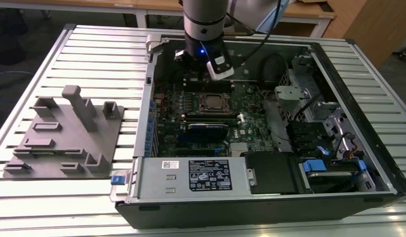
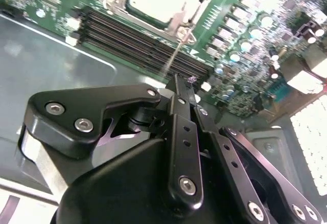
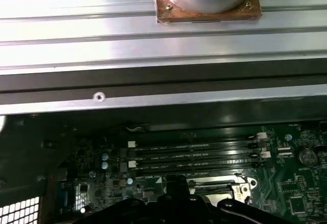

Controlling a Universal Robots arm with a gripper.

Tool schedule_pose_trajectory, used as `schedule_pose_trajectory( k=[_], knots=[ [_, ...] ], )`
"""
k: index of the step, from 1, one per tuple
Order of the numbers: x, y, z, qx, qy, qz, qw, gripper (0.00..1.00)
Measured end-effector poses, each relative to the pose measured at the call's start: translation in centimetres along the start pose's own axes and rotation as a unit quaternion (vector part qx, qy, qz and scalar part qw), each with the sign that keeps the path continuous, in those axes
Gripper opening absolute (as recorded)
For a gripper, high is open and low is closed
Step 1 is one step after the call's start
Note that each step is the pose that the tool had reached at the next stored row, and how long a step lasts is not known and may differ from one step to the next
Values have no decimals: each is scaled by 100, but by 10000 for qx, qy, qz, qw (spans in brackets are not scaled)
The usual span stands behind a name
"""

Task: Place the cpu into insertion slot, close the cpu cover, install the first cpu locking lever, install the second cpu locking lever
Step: 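Install the first cpu locking lever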

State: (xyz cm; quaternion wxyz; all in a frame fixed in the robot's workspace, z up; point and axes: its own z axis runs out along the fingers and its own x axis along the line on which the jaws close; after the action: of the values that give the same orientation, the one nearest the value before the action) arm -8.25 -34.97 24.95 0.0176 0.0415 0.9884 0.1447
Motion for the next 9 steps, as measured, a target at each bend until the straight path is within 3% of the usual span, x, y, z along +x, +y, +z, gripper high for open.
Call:
schedule_pose_trajectory(
  k=[3, 7, 9],
  knots=[
    [-69, 5, 3, 4, 2, 1, 10000, 11],
    [-70, 5, 4, 11, 1, 0, 10000, 11],
    [-70, 5, 6, 72, -3, -2, 10000, 11]
  ],
)
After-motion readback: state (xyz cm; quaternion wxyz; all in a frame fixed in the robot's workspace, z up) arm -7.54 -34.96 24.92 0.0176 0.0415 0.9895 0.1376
